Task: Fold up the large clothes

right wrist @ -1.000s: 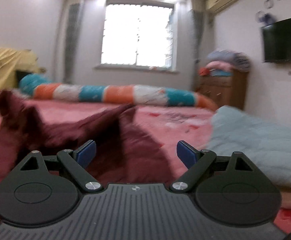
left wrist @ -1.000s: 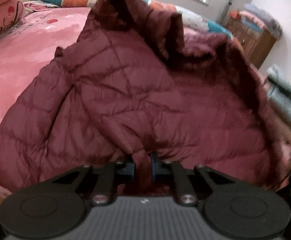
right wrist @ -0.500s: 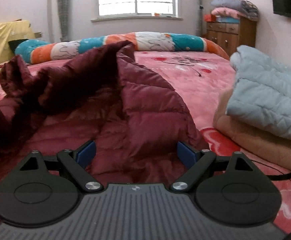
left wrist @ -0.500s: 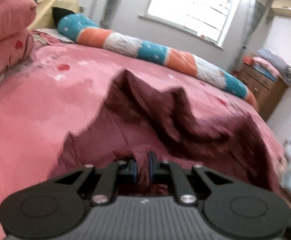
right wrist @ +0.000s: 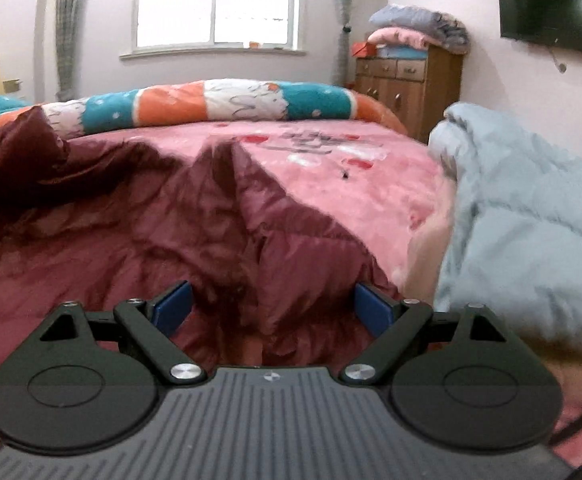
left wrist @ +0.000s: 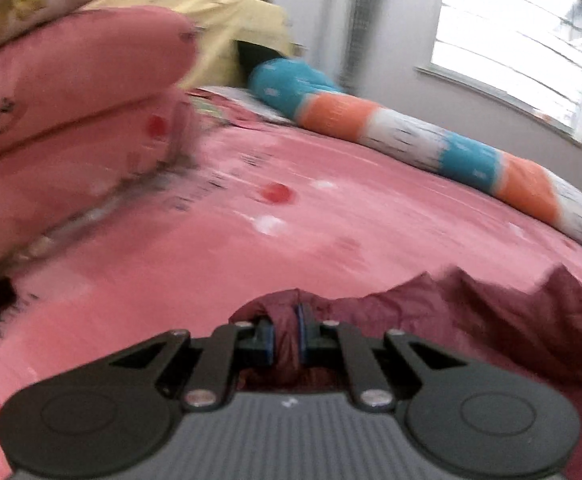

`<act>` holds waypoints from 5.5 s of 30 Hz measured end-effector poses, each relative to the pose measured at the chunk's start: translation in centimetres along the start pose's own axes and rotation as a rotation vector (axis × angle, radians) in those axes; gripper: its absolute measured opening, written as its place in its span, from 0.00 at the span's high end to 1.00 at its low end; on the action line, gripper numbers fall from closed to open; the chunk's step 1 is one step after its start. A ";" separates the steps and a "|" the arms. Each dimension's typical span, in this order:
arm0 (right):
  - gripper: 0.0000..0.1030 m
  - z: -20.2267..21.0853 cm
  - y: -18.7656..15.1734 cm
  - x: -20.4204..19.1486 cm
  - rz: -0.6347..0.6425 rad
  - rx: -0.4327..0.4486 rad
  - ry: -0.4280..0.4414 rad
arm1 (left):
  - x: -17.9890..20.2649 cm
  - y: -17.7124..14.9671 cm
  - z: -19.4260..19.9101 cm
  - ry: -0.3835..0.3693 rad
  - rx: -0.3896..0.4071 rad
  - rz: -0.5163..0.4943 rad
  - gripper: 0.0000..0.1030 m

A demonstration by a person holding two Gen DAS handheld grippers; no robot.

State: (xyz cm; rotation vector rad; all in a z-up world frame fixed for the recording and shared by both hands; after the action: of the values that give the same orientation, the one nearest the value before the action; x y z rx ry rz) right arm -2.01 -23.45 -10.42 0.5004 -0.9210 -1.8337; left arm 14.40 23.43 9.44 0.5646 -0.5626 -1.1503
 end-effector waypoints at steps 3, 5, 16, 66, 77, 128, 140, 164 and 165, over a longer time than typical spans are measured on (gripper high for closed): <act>0.00 -0.7 0.5 0.1 0.027 0.030 -0.048 | -3.0 1.6 -1.6 0.106 0.016 0.044 0.92; 0.00 -1.1 0.6 0.1 0.052 0.038 -0.071 | -4.9 2.3 -2.6 0.172 0.010 0.073 0.92; 0.00 -1.2 1.5 0.2 0.096 0.033 -0.075 | -12.4 -0.1 -2.3 0.243 0.001 0.181 0.70; 0.00 15.7 -9.4 5.7 -0.096 -0.524 0.499 | 5.4 -28.3 18.5 -0.438 -0.170 -0.357 0.26; 0.11 16.4 -9.8 3.6 -0.114 -0.569 0.599 | 4.5 -28.3 19.1 -0.440 -0.154 -0.338 0.26; 0.03 15.5 3.9 -3.7 0.020 -0.164 0.400 | 6.4 -17.8 9.3 -0.412 0.059 -0.284 0.10; 0.03 -0.8 9.3 -13.8 0.150 -0.130 0.269 | 7.2 -18.0 4.0 -0.474 -0.048 -0.307 0.10; 0.02 -19.5 14.2 -27.3 0.271 -0.145 0.142 | 6.0 -16.0 0.5 -0.470 -0.128 -0.197 0.10; 0.02 -20.2 13.9 -27.9 0.294 -0.158 0.120 | 6.0 -16.1 0.5 -0.471 -0.128 -0.192 0.10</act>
State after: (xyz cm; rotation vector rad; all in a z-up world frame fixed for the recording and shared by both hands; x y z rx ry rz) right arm 31.96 -8.93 -14.01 0.3525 -0.7201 -1.5761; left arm 5.06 12.81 -0.26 0.2364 -0.8420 -1.5040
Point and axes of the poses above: each gripper's, at about its wrist camera, not at the fingertips, and z roughly against the way its jaws point, x to its right, y to its top, the point moved 5 cm from there along -z, roughly the way its jaws point, and after that the axes turned 13 degrees about -x, right-handed, at the moved point
